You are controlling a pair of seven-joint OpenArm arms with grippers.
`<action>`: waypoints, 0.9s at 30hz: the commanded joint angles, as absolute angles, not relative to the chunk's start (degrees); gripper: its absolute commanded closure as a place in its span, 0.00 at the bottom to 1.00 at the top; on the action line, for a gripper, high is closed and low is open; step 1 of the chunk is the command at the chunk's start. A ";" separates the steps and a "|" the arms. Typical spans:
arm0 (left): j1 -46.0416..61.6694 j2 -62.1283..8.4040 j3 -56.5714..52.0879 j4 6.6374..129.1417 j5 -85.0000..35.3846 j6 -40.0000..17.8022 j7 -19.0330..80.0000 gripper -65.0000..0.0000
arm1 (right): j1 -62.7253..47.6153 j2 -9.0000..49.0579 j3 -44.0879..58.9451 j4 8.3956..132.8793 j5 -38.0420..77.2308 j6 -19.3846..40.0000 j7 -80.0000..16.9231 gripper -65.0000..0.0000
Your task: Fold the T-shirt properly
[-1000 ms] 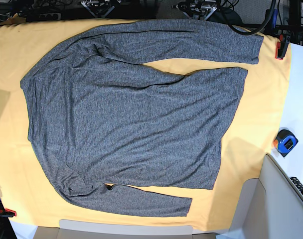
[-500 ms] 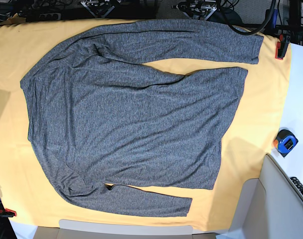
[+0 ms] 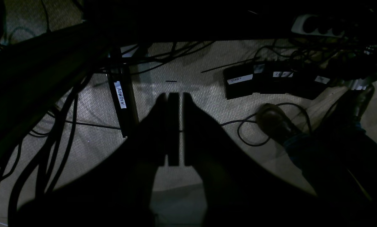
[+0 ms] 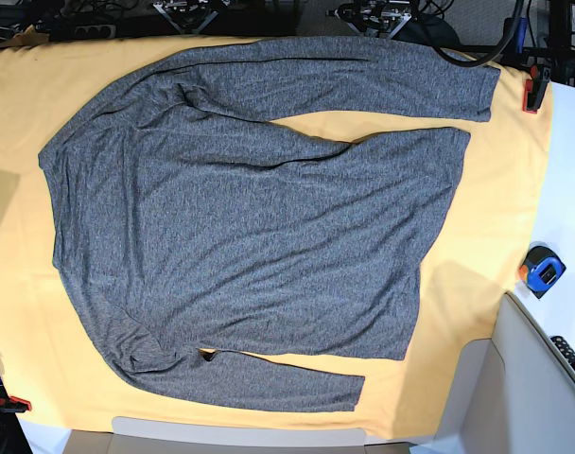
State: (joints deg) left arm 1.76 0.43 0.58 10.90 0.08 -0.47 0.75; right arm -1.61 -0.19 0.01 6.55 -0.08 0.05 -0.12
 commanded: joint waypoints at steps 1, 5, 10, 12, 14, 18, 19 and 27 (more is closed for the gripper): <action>1.89 0.31 0.31 11.12 0.40 -0.48 -0.04 1.00 | -1.89 -0.22 -0.13 6.73 0.13 0.22 0.48 1.00; 2.07 0.31 0.31 11.12 0.31 -0.48 -0.04 1.00 | -1.98 -0.31 -0.13 6.73 0.13 0.22 0.48 1.00; 2.51 0.31 0.31 11.47 0.04 -0.48 -0.13 1.00 | -4.62 -0.22 -0.13 10.59 0.13 0.13 0.48 1.00; 3.03 0.31 0.31 11.65 0.04 -0.48 -0.22 1.00 | -5.93 -0.04 -0.13 13.05 0.13 0.04 0.31 1.00; 3.30 0.31 0.31 12.09 0.04 -0.48 -0.22 1.00 | -7.16 0.04 -0.13 14.37 0.13 0.04 0.22 1.00; 6.73 0.31 0.31 17.01 0.04 -0.48 0.04 1.00 | -10.59 0.13 -0.13 17.36 0.13 0.04 0.22 1.00; 7.96 0.31 0.13 18.95 -0.04 -0.48 0.04 1.00 | -11.91 0.13 -0.13 18.68 0.13 0.04 0.22 1.00; 25.36 -1.45 0.22 42.77 -0.13 -0.48 0.13 1.00 | -26.42 2.77 -0.13 37.76 0.13 -0.04 0.13 1.00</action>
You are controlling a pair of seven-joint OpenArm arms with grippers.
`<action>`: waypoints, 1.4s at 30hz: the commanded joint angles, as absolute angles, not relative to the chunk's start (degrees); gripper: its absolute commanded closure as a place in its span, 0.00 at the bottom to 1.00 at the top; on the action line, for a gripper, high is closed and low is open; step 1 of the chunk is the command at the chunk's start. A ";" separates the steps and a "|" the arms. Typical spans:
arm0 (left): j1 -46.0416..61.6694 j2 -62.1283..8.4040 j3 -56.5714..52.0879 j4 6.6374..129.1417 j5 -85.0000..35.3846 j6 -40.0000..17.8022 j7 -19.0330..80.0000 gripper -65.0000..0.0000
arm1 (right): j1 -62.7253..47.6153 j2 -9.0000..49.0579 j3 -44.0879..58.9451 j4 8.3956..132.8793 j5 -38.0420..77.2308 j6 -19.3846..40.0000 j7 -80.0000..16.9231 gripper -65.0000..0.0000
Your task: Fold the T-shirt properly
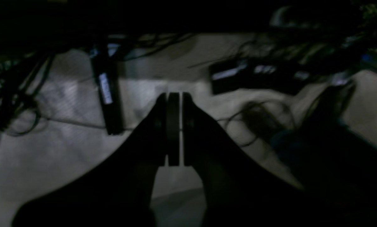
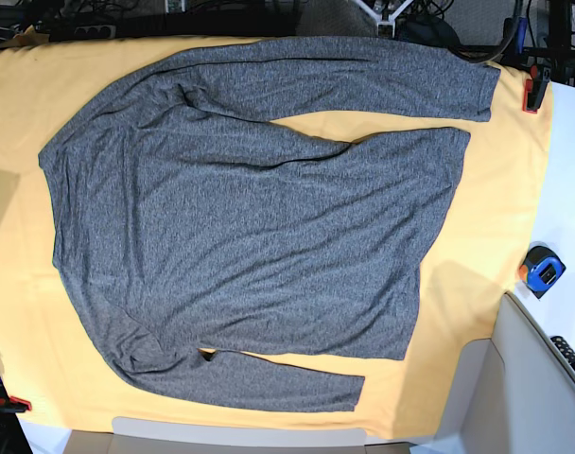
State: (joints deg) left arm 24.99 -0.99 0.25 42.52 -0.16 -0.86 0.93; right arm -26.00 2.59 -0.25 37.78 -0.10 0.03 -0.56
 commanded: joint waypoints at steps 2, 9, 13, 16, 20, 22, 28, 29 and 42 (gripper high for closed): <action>30.29 -2.33 0.22 49.63 -0.13 -0.48 0.66 1.00 | -31.25 3.47 -0.13 44.26 0.13 -0.04 0.13 1.00; 44.53 -6.02 0.31 70.02 -7.25 -0.48 7.96 1.00 | -46.55 7.08 -0.22 65.54 0.13 -0.04 0.13 1.00; 54.46 -10.59 0.31 83.47 -13.23 -0.57 8.48 1.00 | -54.55 9.89 -0.22 77.76 0.48 -0.04 0.13 1.00; 61.85 -13.93 0.31 95.34 -16.57 -0.57 8.48 1.00 | -59.74 11.56 0.22 87.08 0.57 -0.04 0.22 1.00; 70.20 -18.51 0.22 108.26 -19.65 -0.57 8.57 1.00 | -64.84 12.97 0.31 98.95 0.57 -0.04 0.13 1.00; 72.31 -20.00 0.22 111.96 -20.44 -0.57 8.57 1.00 | -66.42 12.97 0.31 103.69 0.57 -0.04 0.13 1.00; 73.45 -22.81 0.31 119.08 -20.44 -0.57 12.62 1.00 | -68.09 13.14 0.40 113.63 8.22 0.22 0.22 1.00; 73.19 -23.08 0.31 119.34 -20.44 -0.66 12.88 1.00 | -68.09 13.76 0.84 114.59 11.65 0.40 0.31 1.00; 68.88 -29.49 0.13 119.52 -20.53 -0.66 13.58 0.79 | -59.82 16.84 1.71 115.65 43.21 6.20 -0.22 0.73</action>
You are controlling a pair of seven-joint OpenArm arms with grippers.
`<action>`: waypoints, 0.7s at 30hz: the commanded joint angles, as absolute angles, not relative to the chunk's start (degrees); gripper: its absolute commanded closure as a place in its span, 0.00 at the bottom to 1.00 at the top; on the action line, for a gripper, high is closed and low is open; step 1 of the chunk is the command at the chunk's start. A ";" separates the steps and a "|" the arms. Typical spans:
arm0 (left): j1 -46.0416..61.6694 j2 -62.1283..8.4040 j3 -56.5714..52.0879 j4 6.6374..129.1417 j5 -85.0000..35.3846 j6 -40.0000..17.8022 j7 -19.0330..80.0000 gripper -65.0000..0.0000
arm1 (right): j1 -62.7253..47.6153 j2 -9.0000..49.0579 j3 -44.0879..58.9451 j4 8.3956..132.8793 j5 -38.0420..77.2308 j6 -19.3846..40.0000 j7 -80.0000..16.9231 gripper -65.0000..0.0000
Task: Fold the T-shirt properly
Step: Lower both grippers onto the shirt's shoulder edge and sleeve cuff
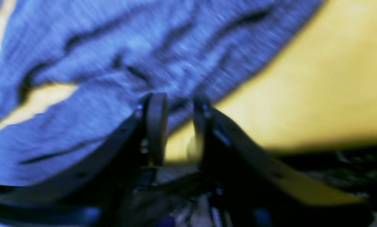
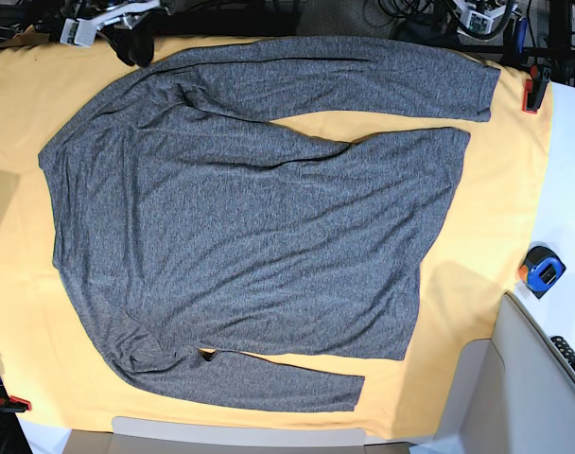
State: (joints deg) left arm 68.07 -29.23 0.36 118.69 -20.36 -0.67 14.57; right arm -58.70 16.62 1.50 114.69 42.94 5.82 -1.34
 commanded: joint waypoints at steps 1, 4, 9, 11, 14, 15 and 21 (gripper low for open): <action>68.26 -29.49 0.04 119.52 -20.53 -0.66 14.81 0.79 | -59.30 16.31 1.36 115.65 44.44 6.20 -1.19 0.70; 65.63 -29.49 -0.04 119.52 -20.53 -0.66 18.33 0.79 | -57.54 14.29 1.63 115.65 48.04 6.29 -4.53 0.64; 63.25 -29.58 -0.04 119.52 -20.53 -0.75 20.79 0.79 | -55.78 10.51 1.45 115.30 54.02 6.29 -5.76 0.64; 63.08 -30.73 -0.04 119.52 -20.53 -0.75 21.58 0.79 | -55.16 8.92 1.63 115.21 56.57 6.29 -5.76 0.64; 62.11 -31.43 -0.04 119.52 -21.58 -0.75 22.46 0.79 | -54.02 8.22 1.63 114.07 60.09 6.02 -5.76 0.64; 62.02 -31.43 -0.04 119.52 -21.85 -0.75 22.73 0.79 | -53.67 8.04 1.63 113.54 61.58 6.02 -5.76 0.64; 62.02 -31.43 -0.04 119.52 -22.02 -0.75 22.73 0.79 | -53.58 6.64 1.71 109.93 65.71 5.93 -5.49 0.64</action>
State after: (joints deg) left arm 61.41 -31.09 0.25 118.65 -21.87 -0.73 24.01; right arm -52.88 6.35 1.52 109.06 65.36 4.75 -6.48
